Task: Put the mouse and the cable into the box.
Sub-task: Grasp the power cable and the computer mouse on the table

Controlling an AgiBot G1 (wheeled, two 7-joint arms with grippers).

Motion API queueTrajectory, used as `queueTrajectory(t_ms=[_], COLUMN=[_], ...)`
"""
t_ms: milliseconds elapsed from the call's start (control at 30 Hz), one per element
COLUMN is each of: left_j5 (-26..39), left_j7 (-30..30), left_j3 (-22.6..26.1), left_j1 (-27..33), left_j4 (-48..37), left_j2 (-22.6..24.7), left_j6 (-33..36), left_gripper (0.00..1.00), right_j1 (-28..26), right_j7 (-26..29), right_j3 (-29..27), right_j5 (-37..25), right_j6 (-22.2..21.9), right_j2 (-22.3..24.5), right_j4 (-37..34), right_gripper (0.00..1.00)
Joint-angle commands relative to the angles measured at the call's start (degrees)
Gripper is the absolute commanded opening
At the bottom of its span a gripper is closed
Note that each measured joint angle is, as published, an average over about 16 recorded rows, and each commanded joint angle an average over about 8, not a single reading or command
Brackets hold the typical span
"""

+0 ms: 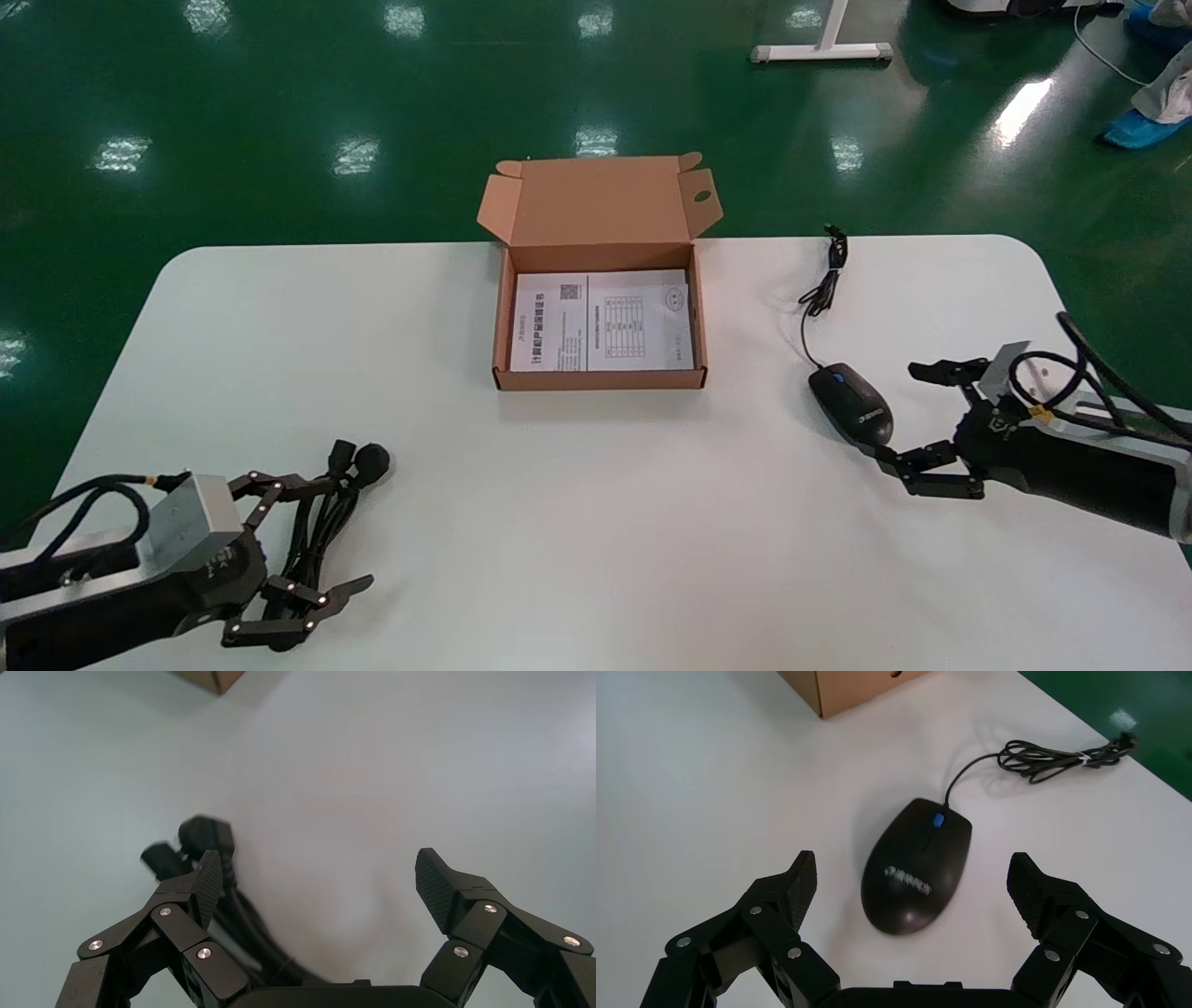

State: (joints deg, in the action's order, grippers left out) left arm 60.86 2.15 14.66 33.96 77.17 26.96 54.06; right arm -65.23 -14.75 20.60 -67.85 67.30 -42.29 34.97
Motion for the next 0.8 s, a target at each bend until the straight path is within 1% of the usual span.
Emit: queueTrajectory(t_ms=[33,200,367,567,800], left_j5=[0.63,0.42,0.65,1.09,0.97], left_j7=[0.16,-0.28,-1.83,-3.48,-4.08], left_j3=[-0.15,-1.26,-1.85,-2.09,-2.87], left_j1=[-1.12,-4.45,-7.03,-9.43,-11.91], left_j4=[0.08,0.30,0.42,0.42,0.50], left_j2=[-0.36,-1.24,-1.52,-0.48,0.31], left_j6=[-1.67,-4.78,-6.55,-8.90,-12.11], left_gripper=[1.00,1.00,1.00,1.00,1.00], right_j1=[-1.54,-3.55,-5.36,-6.94,-8.29], right_j7=[-1.24,-5.14,-8.17,-10.65,-12.95], right_j3=[0.49,1.09,1.19,1.11,1.13], right_j5=[-0.73,-1.71,-2.07,-2.23,-2.30], right_j6=[0.05,0.16,0.16,-0.79,-1.28], right_j2=[-1.60,-4.04,-5.34,-6.86,-8.95], right_j4=[-2.68,-8.22,-12.97,-17.74,-21.57], right_gripper=[1.00,1.00,1.00,1.00,1.00])
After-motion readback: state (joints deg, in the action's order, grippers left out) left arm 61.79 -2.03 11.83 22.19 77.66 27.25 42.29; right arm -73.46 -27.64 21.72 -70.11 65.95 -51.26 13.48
